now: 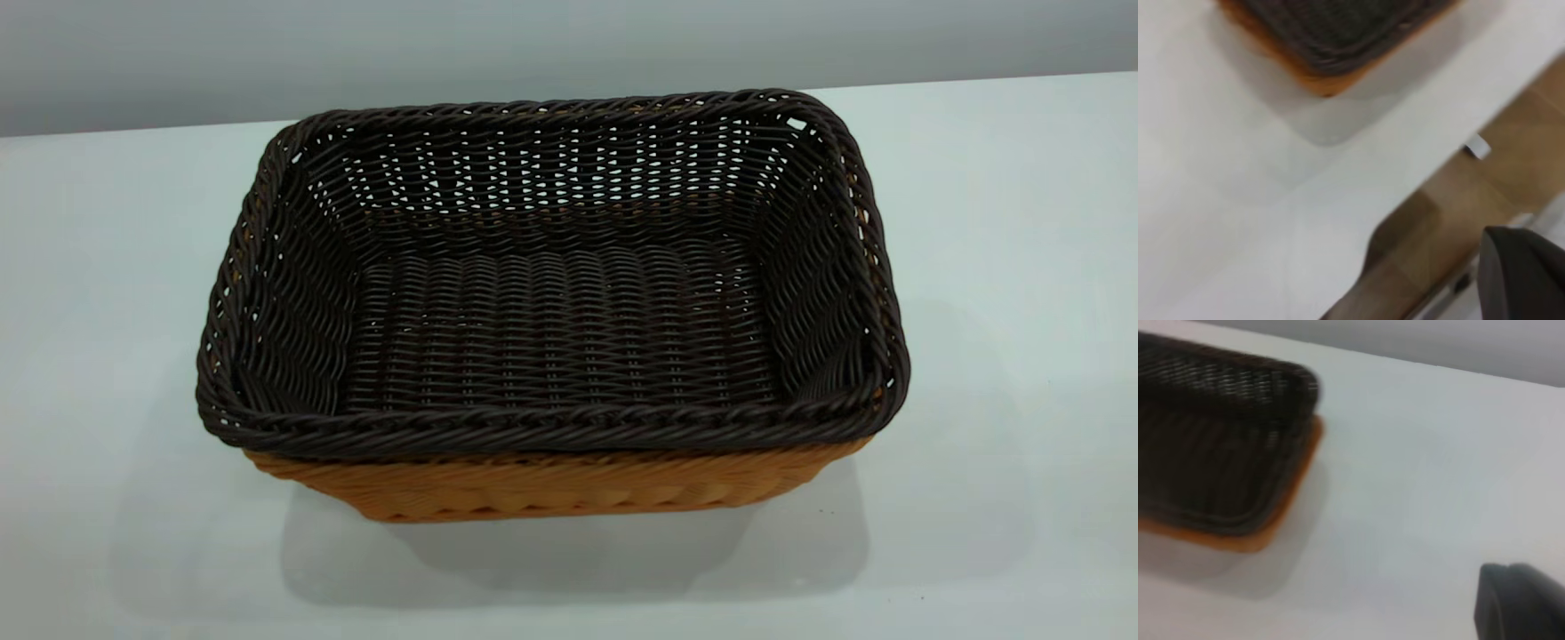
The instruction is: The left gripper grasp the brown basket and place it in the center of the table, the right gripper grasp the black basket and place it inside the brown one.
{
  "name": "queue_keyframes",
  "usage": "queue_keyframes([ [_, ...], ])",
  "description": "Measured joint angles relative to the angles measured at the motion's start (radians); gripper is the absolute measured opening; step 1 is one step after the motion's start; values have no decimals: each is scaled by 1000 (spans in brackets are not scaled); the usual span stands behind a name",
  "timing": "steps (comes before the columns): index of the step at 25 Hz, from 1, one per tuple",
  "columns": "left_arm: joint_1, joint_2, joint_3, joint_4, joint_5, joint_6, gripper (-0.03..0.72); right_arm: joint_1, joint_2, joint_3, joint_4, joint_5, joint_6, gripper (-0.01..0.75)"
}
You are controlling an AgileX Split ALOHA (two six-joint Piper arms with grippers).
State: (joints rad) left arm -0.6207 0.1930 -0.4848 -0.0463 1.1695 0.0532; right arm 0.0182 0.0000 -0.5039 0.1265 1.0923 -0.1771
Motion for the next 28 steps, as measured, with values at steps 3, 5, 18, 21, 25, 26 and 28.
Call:
queue_keyframes([
  [3, 151, 0, -1, 0, 0, 0, -1, -104, 0, 0, -1, 0, 0, 3],
  [5, 246, 0, -1, 0, 0, 0, -1, -157, 0, 0, -1, 0, 0, 3],
  [18, 717, -16, -1, 0, 2, 0, -1, -197, 0, -2, -2, 2, -1, 3],
  [21, 718, -60, -1, -1, 2, 0, -1, -196, 0, -2, -2, 1, -1, 3],
  [25, 718, -123, -1, -1, 5, 0, -1, -196, 0, -2, -2, 1, 0, 3],
  [26, 718, -138, -1, -1, 5, 0, -1, -196, 0, -2, -2, 1, 0, 3],
  [28, 718, -164, -1, -1, 5, 0, -1, -196, 0, -2, -2, 1, 0, 3],
])
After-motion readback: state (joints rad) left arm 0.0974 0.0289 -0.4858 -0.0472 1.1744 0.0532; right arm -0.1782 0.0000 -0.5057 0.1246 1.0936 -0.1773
